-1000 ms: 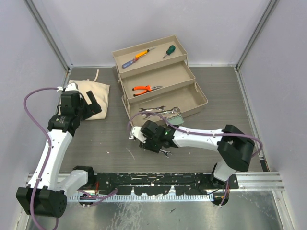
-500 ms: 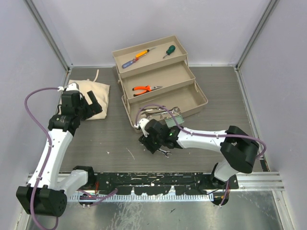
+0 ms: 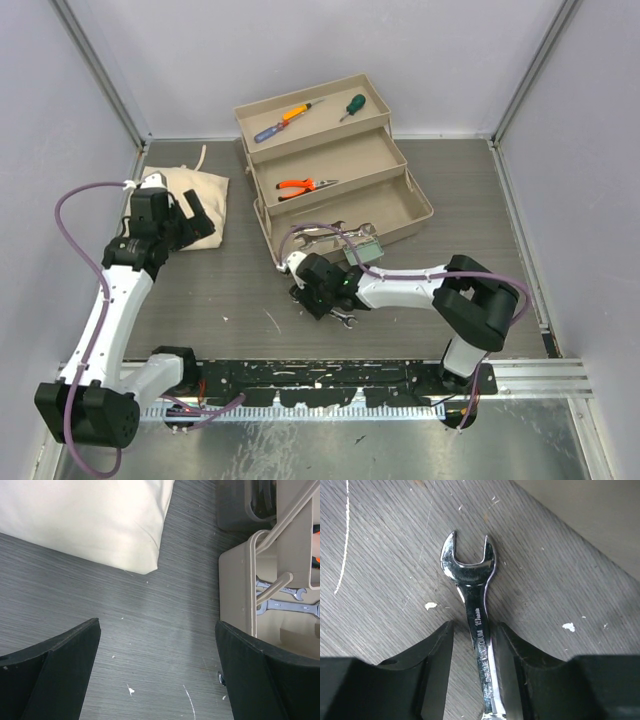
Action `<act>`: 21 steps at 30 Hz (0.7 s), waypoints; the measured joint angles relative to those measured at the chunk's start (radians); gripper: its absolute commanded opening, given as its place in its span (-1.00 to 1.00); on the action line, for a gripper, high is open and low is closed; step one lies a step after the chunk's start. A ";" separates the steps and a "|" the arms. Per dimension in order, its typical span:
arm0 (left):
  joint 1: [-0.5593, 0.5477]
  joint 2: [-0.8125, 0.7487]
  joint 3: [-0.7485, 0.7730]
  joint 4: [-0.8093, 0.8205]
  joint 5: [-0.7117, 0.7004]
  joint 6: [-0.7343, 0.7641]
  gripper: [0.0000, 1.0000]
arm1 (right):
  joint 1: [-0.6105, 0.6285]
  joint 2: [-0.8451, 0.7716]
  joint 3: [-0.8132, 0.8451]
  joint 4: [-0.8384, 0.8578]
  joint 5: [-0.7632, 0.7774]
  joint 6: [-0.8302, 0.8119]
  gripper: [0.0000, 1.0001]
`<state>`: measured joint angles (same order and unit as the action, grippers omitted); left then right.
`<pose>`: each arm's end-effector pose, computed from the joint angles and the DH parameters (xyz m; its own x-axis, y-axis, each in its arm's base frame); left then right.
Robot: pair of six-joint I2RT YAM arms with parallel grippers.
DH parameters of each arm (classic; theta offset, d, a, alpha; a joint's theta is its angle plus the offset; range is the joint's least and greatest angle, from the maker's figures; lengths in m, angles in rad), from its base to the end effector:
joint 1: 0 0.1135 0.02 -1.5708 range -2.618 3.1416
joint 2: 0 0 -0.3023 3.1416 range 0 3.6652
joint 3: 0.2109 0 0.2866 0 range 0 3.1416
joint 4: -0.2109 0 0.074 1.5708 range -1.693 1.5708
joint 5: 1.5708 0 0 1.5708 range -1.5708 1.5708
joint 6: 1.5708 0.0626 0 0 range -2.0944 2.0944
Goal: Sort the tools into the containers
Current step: Move the wrench to the center of the board.
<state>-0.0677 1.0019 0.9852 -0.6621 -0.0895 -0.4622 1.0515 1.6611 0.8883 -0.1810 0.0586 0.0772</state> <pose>0.2443 -0.0110 0.3379 -0.5598 -0.4072 -0.7217 -0.2811 0.9126 -0.2968 0.1862 0.3183 0.1505 -0.4691 -0.6655 -0.5806 -0.8161 0.5779 -0.0030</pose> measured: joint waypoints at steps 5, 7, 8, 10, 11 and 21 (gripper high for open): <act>0.001 0.018 0.000 0.008 0.013 -0.003 0.96 | 0.002 0.017 0.012 0.001 -0.006 -0.025 -0.21; 0.001 0.025 0.000 0.011 0.016 -0.003 0.96 | 0.006 0.022 0.018 0.001 -0.016 -0.041 -0.28; 0.001 0.029 0.000 0.014 0.018 -0.003 0.96 | 0.009 0.026 0.021 0.000 -0.022 -0.054 -0.31; 0.001 0.035 0.001 0.016 0.021 -0.003 0.96 | 0.019 0.030 0.026 0.001 -0.036 -0.081 -0.37; 0.001 0.038 0.002 0.016 0.025 -0.003 0.96 | 0.026 0.032 0.028 0.000 -0.043 -0.094 -0.41; 0.001 0.053 0.007 0.021 0.047 -0.021 0.96 | 0.074 0.034 0.032 -0.002 -0.114 -0.213 -0.36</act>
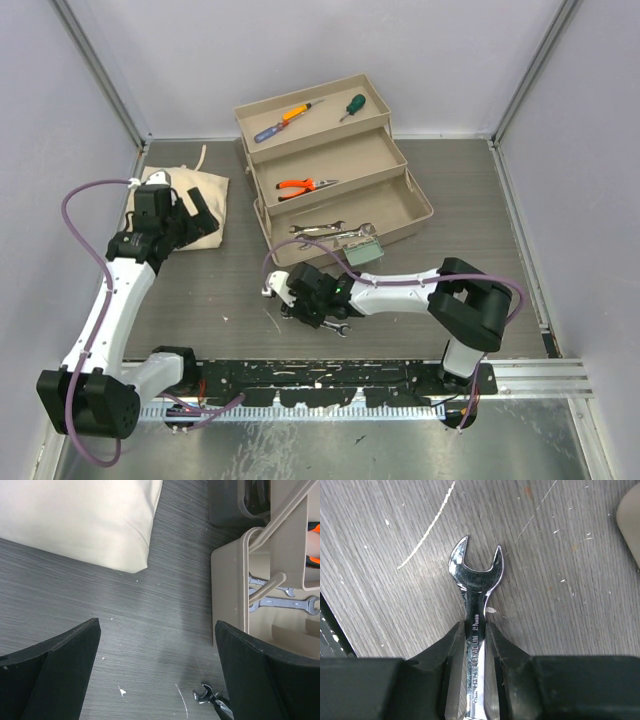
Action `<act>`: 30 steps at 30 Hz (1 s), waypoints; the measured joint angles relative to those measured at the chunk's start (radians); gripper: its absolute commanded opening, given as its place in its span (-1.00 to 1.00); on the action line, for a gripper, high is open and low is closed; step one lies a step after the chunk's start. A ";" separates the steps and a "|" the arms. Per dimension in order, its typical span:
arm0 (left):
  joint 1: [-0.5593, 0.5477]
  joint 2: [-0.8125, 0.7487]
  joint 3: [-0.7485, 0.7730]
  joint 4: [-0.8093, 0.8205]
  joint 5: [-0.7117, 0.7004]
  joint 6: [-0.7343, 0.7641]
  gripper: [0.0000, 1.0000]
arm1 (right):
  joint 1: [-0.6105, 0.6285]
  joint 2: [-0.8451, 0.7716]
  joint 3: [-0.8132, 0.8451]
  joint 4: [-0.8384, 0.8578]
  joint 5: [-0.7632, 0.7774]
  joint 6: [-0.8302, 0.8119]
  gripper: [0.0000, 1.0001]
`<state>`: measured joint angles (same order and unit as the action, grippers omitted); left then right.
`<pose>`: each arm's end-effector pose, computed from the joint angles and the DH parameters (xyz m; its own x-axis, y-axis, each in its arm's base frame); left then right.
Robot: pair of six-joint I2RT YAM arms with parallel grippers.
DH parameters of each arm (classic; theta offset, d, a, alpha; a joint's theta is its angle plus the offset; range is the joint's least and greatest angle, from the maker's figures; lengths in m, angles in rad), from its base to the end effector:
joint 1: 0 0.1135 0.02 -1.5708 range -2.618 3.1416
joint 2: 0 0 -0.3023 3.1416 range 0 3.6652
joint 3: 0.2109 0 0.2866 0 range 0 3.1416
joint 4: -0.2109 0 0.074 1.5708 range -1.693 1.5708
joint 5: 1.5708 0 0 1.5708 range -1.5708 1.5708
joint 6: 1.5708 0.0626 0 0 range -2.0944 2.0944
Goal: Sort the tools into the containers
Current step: Move the wrench to the center of the board.
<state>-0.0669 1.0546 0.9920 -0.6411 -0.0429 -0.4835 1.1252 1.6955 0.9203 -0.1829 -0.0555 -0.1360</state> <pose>0.2580 -0.0146 0.3304 -0.5875 -0.4261 -0.6880 -0.2699 0.9046 -0.3299 0.1599 0.3428 0.1485 -0.2253 -0.7858 -0.5759 -0.9541 0.2978 -0.0330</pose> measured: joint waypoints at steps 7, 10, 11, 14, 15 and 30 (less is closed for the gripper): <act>0.000 0.002 0.000 0.000 0.014 -0.003 0.96 | 0.005 -0.050 -0.001 -0.031 0.011 0.001 0.00; 0.000 0.002 0.000 0.000 0.019 -0.003 0.96 | 0.005 -0.134 -0.012 -0.027 0.046 0.047 0.02; 0.000 0.001 0.000 0.000 0.021 -0.003 0.96 | 0.005 -0.169 -0.021 -0.021 0.062 0.066 0.02; 0.000 -0.010 0.000 -0.002 0.030 -0.003 0.96 | 0.005 -0.245 -0.037 -0.022 0.099 0.123 0.04; 0.000 -0.016 -0.001 -0.001 0.037 -0.006 0.96 | 0.005 -0.256 -0.036 -0.035 0.116 0.145 0.05; 0.017 0.006 -0.167 0.053 0.163 -0.218 0.96 | 0.005 -0.415 -0.282 -0.186 0.177 0.490 0.25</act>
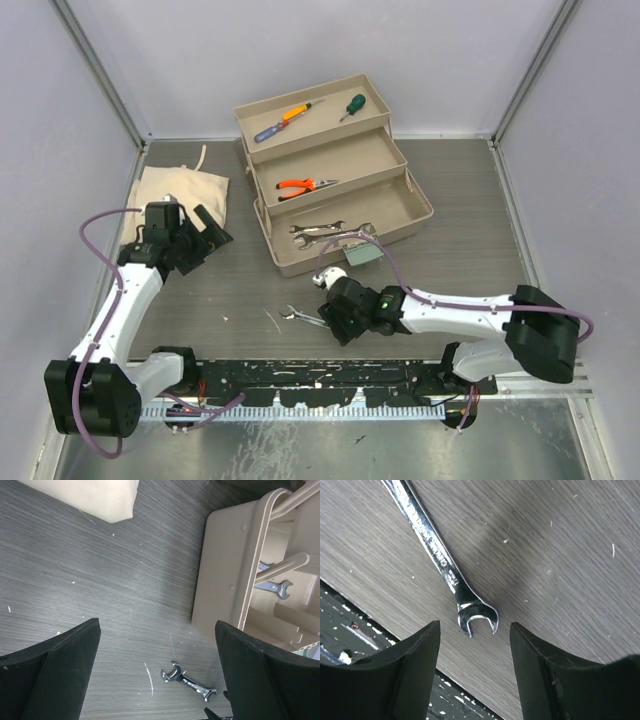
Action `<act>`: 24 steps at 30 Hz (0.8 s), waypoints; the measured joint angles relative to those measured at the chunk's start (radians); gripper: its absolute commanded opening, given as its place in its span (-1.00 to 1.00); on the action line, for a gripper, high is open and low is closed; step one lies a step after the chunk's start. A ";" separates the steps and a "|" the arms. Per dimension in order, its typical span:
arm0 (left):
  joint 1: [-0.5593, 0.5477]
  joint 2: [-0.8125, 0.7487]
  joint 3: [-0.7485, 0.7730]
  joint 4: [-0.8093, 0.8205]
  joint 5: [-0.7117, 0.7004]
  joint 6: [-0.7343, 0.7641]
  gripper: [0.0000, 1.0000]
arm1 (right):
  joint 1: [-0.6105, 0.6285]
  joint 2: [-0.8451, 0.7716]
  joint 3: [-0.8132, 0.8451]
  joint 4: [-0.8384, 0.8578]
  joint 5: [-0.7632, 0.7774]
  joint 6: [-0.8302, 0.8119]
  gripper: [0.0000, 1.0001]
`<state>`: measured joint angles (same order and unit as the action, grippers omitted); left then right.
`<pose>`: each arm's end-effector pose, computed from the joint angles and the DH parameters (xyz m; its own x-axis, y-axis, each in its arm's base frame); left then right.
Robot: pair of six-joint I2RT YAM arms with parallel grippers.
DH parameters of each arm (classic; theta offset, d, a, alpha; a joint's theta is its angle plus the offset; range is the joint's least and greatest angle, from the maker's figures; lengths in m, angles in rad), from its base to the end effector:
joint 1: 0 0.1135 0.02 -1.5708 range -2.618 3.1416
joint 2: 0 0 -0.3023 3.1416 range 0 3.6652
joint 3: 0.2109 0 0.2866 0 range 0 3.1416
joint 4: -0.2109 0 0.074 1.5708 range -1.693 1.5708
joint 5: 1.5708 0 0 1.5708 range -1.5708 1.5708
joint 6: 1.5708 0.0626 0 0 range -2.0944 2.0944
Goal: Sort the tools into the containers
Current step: Move the wrench to the center of the board.
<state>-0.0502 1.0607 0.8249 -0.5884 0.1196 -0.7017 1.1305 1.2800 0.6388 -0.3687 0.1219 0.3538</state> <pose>0.2507 -0.0201 0.2702 -0.6443 -0.6093 -0.4622 -0.3733 0.7780 -0.5053 0.1204 0.2376 0.1683 -0.6401 -0.5517 -0.5347 -0.6914 0.7171 0.0877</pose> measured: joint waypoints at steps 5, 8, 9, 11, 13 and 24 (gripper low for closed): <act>0.000 0.000 -0.003 0.018 0.001 -0.030 0.96 | 0.000 0.120 0.080 -0.024 0.008 -0.014 0.24; 0.000 0.002 -0.003 0.024 0.006 -0.043 0.96 | 0.000 0.190 0.114 -0.026 0.007 -0.027 0.24; 0.000 0.002 -0.003 0.027 0.009 -0.043 0.96 | 0.000 0.203 0.118 -0.029 0.008 -0.031 0.22; 0.000 0.005 -0.004 0.034 0.016 -0.046 0.96 | 0.000 0.211 0.128 -0.032 0.009 -0.039 0.21; 0.000 0.006 -0.006 0.038 0.018 -0.047 0.96 | -0.002 0.213 0.128 -0.040 0.009 -0.044 0.19; 0.000 0.006 -0.020 0.063 0.042 -0.051 0.96 | -0.007 0.218 0.142 -0.097 -0.003 -0.030 0.04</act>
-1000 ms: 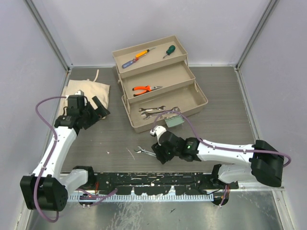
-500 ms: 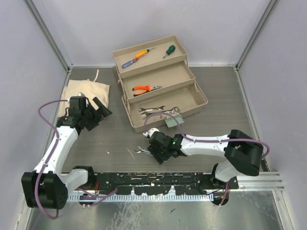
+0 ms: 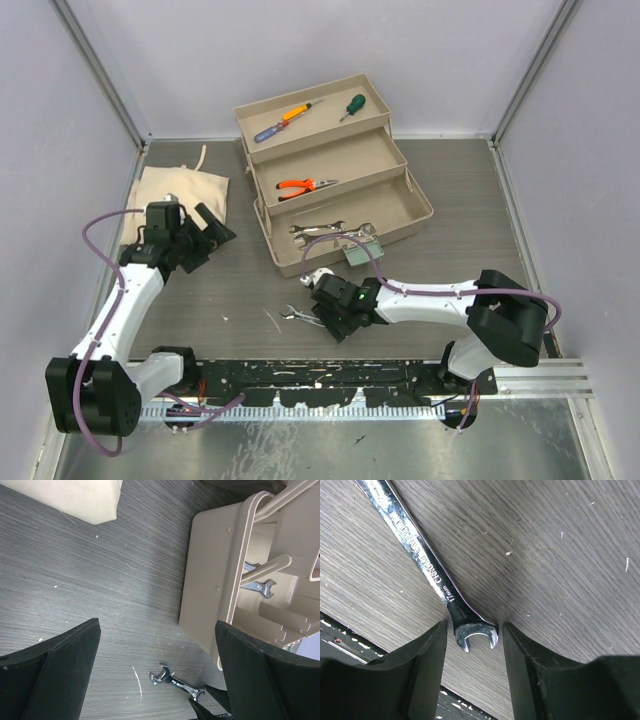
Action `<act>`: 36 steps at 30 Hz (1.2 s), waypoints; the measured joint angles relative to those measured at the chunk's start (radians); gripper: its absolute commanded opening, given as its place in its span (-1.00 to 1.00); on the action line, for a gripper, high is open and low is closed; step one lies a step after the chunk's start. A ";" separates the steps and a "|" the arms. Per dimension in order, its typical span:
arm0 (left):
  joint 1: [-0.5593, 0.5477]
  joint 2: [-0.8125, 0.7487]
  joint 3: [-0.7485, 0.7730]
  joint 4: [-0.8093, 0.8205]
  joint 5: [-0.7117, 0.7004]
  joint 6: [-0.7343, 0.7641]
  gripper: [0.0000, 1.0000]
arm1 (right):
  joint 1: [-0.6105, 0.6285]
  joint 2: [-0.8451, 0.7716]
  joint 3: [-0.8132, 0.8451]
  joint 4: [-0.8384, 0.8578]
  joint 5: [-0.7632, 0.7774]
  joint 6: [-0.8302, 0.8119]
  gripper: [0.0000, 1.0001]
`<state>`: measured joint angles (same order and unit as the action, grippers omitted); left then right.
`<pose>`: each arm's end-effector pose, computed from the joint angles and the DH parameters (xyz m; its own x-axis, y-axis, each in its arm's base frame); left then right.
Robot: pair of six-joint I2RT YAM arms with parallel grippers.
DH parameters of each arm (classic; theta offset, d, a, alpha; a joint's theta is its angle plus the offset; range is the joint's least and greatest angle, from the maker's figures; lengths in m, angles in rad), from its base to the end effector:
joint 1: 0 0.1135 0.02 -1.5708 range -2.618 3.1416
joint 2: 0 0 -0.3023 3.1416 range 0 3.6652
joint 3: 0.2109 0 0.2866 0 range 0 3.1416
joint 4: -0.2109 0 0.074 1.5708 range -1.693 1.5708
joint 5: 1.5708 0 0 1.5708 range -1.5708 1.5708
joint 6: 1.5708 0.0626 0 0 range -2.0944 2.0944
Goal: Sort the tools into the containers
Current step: Move the wrench to the center of the board.
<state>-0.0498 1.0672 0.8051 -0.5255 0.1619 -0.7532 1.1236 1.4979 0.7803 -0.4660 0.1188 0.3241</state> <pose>0.2553 -0.0228 0.2674 -0.6276 -0.6446 -0.4366 -0.3654 0.7391 -0.5659 0.1364 0.2673 0.1498 -0.6585 -0.6418 -0.3929 -0.7028 0.7112 0.0162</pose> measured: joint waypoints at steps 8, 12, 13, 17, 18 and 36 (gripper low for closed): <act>0.000 0.000 -0.026 0.008 0.009 -0.016 0.96 | 0.000 0.002 0.002 -0.005 0.001 0.017 -0.20; 0.000 -0.016 -0.037 0.003 0.010 -0.025 0.96 | 0.002 0.002 0.003 -0.010 0.001 0.052 -0.29; 0.000 -0.025 -0.043 -0.001 0.011 -0.030 0.96 | 0.005 0.002 0.003 -0.010 0.002 0.061 -0.30; 0.000 -0.069 -0.088 -0.023 0.029 -0.065 0.96 | 0.023 0.006 0.004 -0.006 0.004 0.111 -0.31; -0.001 -0.081 -0.106 -0.027 0.031 -0.071 0.96 | 0.028 0.013 0.011 -0.007 0.006 0.121 -0.31; -0.022 -0.303 -0.305 -0.071 -0.009 -0.207 0.86 | 0.055 0.391 0.434 0.047 0.033 0.143 -0.28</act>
<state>-0.0719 0.7639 0.4999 -0.5961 0.1528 -0.9604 1.1790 1.8889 1.2144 -0.4187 0.1516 0.4671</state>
